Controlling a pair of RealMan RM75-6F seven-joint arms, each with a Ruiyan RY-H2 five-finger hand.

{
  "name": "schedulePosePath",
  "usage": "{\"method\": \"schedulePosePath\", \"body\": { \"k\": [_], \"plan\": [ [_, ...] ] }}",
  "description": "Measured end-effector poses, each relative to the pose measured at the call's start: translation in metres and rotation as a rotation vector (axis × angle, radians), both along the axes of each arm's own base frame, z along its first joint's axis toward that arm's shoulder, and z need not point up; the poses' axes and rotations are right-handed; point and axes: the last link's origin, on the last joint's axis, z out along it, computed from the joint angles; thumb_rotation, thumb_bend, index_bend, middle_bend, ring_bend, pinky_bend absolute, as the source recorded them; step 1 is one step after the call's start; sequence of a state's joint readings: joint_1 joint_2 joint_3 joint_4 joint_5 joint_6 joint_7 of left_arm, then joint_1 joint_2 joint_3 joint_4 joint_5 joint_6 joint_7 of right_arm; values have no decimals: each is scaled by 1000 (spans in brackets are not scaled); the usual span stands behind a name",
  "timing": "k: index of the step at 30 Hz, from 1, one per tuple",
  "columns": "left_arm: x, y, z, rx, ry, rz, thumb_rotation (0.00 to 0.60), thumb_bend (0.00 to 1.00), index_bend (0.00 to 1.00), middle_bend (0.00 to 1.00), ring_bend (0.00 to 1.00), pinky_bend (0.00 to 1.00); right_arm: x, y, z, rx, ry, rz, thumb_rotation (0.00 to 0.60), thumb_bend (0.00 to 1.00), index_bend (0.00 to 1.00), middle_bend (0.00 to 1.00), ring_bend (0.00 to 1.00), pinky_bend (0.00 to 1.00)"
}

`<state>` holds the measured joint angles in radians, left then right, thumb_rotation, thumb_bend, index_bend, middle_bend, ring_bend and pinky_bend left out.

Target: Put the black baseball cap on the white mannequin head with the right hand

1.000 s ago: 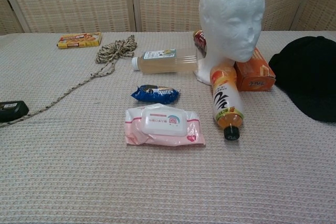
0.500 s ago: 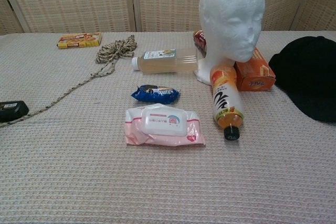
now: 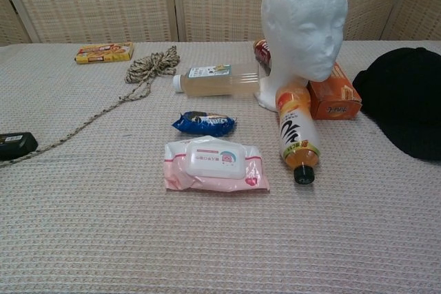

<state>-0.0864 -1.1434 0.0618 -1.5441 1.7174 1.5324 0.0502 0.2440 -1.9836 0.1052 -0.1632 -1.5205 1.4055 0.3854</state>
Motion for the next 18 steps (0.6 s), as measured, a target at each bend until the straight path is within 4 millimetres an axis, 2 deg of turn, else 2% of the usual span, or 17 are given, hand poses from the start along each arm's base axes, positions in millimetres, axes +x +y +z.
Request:
{"method": "schedulePosePath", "body": {
  "k": [12, 18],
  "plan": [
    [-5, 8, 0, 20, 57, 31, 600, 63, 122, 0, 0, 89, 4, -13, -18, 10, -14, -56, 600, 167, 442, 1000, 1000, 1000],
    [-6, 11, 1, 46, 68, 38, 600, 64, 123, 0, 0, 89, 9, -23, -20, -12, -39, -66, 600, 173, 442, 1000, 1000, 1000]
  ]
}}
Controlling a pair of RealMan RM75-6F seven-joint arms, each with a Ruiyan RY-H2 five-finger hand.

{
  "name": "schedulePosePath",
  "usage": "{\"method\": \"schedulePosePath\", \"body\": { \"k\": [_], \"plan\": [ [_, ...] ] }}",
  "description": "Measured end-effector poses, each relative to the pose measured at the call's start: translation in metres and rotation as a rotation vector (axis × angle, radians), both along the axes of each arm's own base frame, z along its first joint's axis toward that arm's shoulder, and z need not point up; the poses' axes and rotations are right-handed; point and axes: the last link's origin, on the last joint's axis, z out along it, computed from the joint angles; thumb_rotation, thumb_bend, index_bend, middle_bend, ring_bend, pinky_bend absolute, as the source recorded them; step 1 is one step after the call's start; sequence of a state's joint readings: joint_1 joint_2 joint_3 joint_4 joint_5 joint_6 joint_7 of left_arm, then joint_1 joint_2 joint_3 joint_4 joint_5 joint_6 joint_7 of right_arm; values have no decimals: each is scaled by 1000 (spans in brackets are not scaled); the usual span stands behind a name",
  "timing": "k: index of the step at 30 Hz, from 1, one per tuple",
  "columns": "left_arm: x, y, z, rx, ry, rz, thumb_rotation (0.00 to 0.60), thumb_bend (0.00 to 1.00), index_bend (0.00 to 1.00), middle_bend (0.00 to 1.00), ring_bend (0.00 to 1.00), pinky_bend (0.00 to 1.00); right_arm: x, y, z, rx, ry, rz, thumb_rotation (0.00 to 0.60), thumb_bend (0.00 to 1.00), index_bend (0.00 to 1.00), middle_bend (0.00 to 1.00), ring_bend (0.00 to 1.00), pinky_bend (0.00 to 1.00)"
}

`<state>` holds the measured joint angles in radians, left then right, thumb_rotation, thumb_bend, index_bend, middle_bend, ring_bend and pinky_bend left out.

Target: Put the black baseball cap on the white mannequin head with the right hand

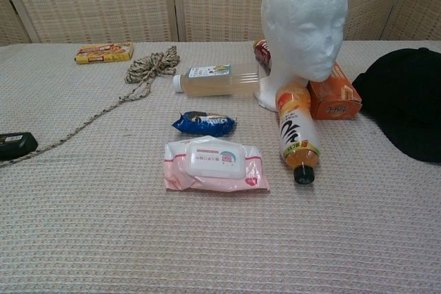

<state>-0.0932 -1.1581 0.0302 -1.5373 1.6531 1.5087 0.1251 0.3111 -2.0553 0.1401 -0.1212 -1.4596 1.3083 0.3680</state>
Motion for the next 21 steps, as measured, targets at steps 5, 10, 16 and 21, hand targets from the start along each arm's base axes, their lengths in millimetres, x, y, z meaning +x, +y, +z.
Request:
{"method": "schedulePosePath", "body": {
  "k": [5, 10, 16, 21],
  "plan": [
    [-2, 3, 0, 17, 8, 12, 600, 64, 127, 0, 0, 89, 1, -7, 1, -13, -11, -15, 600, 175, 442, 1000, 1000, 1000],
    [-4, 5, 0, 28, 18, 22, 600, 64, 129, 0, 0, 93, 3, -14, -1, -22, -26, -24, 600, 180, 441, 1000, 1000, 1000],
    [-3, 6, -1, 41, 23, 20, 600, 64, 131, 0, 0, 93, 11, -22, -4, -38, -62, -12, 600, 207, 441, 1000, 1000, 1000],
    [-3, 6, 0, 53, 17, 19, 600, 62, 131, 0, 0, 99, 17, -29, -2, -57, -86, 4, 600, 286, 441, 1000, 1000, 1000]
  ]
}}
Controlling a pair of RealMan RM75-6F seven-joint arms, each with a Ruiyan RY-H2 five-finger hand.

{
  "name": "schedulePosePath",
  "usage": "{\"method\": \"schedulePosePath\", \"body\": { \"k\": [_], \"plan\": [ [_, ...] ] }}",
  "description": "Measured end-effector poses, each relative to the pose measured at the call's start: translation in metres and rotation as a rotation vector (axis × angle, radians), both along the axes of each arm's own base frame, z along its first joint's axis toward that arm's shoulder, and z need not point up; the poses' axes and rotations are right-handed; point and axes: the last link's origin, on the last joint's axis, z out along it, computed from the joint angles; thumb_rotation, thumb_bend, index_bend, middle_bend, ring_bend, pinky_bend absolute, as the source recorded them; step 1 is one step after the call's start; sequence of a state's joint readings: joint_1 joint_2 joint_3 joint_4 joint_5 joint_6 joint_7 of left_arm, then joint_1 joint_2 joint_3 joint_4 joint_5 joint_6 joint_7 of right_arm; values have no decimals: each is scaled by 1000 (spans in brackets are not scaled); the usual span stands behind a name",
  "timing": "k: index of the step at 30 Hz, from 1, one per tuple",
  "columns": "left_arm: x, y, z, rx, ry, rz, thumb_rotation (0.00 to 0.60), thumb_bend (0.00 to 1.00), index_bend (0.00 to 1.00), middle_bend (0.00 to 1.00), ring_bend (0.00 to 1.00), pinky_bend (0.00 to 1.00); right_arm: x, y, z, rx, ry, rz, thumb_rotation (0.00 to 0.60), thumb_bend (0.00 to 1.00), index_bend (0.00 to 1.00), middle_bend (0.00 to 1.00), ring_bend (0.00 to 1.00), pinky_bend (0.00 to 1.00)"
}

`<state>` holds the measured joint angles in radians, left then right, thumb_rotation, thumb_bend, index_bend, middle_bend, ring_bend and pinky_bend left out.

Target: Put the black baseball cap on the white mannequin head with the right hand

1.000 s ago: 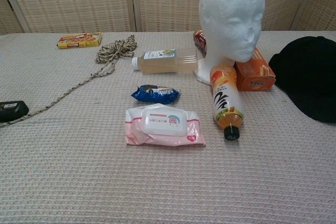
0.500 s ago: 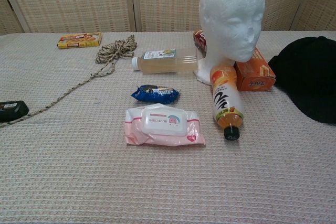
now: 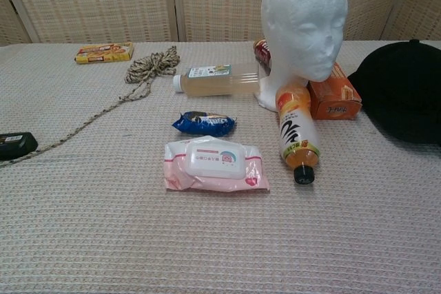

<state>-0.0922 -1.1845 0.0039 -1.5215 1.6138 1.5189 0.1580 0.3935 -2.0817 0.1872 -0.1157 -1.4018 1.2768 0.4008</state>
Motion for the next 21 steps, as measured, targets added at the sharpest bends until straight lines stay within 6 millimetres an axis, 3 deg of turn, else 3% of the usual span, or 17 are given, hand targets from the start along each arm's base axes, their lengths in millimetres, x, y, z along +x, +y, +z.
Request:
{"method": "schedulePosePath", "body": {
  "k": [8, 21],
  "plan": [
    [1, 1, 3, 19, -16, 2, 600, 71, 131, 0, 0, 126, 4, -9, 11, -53, -48, 17, 600, 418, 473, 1000, 1000, 1000],
    [3, -2, 9, 33, -43, -11, 600, 77, 130, 0, 0, 127, 14, -18, 33, -180, -147, 80, 600, 493, 714, 1000, 1000, 1000]
  ]
}}
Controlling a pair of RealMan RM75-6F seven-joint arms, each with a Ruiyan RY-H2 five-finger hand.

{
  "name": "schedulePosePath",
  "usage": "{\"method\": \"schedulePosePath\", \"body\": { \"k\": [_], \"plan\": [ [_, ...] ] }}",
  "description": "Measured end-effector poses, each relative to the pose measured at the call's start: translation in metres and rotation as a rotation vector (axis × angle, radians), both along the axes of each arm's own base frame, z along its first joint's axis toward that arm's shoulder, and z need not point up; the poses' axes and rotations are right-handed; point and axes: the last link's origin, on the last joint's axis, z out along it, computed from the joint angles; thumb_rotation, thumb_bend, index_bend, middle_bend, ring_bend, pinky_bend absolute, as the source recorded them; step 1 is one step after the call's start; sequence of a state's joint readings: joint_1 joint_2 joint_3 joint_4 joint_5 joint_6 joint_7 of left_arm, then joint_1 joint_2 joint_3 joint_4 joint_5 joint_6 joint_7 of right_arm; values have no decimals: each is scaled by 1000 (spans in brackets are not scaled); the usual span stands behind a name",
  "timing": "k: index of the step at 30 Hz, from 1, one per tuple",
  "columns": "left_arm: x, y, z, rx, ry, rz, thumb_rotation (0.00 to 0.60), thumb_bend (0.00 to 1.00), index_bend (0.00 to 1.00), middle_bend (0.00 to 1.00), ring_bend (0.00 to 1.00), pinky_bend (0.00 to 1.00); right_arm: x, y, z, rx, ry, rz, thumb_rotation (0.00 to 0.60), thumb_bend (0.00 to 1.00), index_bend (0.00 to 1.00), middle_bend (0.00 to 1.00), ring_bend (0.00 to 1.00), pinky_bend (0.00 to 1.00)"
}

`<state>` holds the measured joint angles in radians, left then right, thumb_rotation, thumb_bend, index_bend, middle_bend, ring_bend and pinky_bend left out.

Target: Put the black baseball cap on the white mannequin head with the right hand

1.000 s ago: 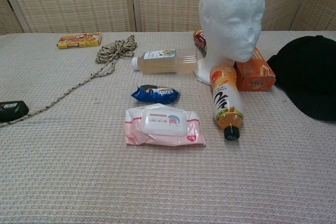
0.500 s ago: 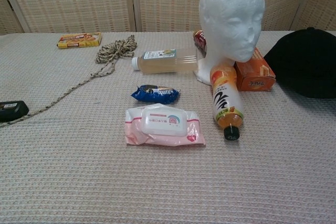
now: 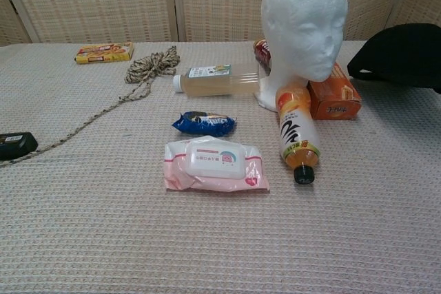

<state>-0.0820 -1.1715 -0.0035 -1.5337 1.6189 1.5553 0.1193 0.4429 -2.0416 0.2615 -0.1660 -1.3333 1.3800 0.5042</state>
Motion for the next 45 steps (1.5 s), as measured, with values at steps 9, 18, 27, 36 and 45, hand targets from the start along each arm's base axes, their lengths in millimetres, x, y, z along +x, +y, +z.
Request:
{"method": "schedulePosePath", "body": {
  "k": [9, 18, 27, 36, 45],
  "plan": [
    [0, -2, 5, 1, -21, -5, 600, 77, 129, 0, 0, 126, 14, -12, 18, -106, -36, 59, 600, 493, 778, 1000, 1000, 1000],
    [1, -2, 6, -12, -34, -9, 600, 77, 129, 0, 0, 127, 38, -42, 55, -257, -27, 125, 600, 493, 787, 1000, 1000, 1000],
    [2, 0, 7, -13, -50, -8, 600, 77, 128, 0, 0, 128, 92, -72, 74, -365, -47, 260, 600, 492, 787, 1000, 1000, 1000],
    [2, 0, 9, -14, -61, -9, 600, 77, 129, 0, 0, 130, 164, -81, 68, -383, -50, 434, 600, 492, 786, 1000, 1000, 1000],
    [6, -4, 12, -31, -86, -29, 600, 77, 128, 0, 0, 133, 224, -55, 28, -260, -18, 544, 600, 492, 786, 1000, 1000, 1000]
  ]
}}
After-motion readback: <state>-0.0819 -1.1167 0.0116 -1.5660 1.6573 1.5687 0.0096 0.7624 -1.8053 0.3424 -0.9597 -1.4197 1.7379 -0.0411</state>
